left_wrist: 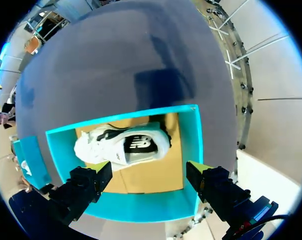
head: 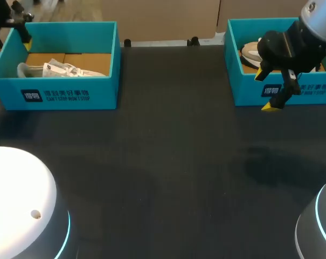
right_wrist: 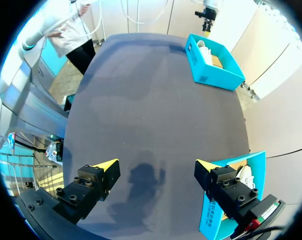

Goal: Take the shoe out of the shoebox, open the shoe tongue, remove and reinsert the insole, then place the shoe into the shoebox

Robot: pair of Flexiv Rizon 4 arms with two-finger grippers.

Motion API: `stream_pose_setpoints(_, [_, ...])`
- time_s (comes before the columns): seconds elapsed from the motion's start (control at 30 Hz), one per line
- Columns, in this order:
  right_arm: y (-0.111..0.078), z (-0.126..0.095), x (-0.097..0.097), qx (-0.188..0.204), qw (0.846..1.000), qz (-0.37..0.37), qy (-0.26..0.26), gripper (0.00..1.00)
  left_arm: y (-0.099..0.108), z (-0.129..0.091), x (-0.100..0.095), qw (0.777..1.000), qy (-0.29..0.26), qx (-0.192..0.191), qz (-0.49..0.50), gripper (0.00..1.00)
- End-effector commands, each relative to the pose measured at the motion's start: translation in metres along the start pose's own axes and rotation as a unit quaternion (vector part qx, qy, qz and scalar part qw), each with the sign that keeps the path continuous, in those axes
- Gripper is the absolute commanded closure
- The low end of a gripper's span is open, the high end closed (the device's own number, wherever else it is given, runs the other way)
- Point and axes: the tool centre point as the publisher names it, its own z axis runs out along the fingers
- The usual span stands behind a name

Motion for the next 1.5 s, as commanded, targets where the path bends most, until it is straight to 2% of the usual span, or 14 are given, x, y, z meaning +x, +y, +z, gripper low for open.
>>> stream_pose_setpoints(0.03, [0.0, 0.001, -0.001, 0.001, 1.0, 0.0, 0.001, 0.0, 0.001, -0.019, -0.001, 1.0, -0.016, 0.003, 0.01, 0.0])
stream_pose_setpoints(0.27, [0.0, 0.001, -0.001, 0.001, 1.0, 0.0, 0.001, 0.0, 0.008, -0.048, -0.011, 0.999, -0.039, 0.004, 0.031, 0.0])
stream_pose_setpoints(0.33, [-0.006, 0.002, -0.008, 0.014, 1.0, 0.021, 0.005, 0.0, 0.009, -0.055, -0.014, 0.998, -0.048, 0.005, 0.042, 0.0])
stream_pose_setpoints(0.5, [-0.02, 0.009, -0.035, 0.046, 0.996, 0.077, 0.014, 0.0, 0.016, -0.072, -0.021, 0.997, -0.056, -0.003, 0.059, 0.0])
stream_pose_setpoints(0.63, [-0.03, 0.01, -0.062, 0.051, 0.993, 0.104, 0.013, 0.0, 0.025, -0.082, -0.028, 0.996, -0.057, -0.013, 0.066, 0.0])
stream_pose_setpoints(0.9, [-0.046, 0.006, -0.111, 0.046, 0.99, 0.13, -0.002, 0.0, 0.047, -0.09, -0.041, 0.994, -0.049, -0.039, 0.094, 0.0])
stream_pose_setpoints(1.07, [-0.065, 0.002, -0.142, 0.045, 0.985, 0.169, -0.016, 0.0, 0.047, -0.09, -0.041, 0.994, -0.049, -0.039, 0.094, 0.0])
stream_pose_setpoints(1.3, [-0.088, -0.004, -0.179, 0.021, 0.974, 0.222, -0.039, 0.0, 0.047, -0.09, -0.041, 0.994, -0.049, -0.039, 0.094, 0.0])
stream_pose_setpoints(1.5, [-0.112, -0.001, -0.198, -0.009, 0.958, 0.28, -0.051, 0.0, 0.047, -0.09, -0.041, 0.994, -0.049, -0.039, 0.094, 0.0])
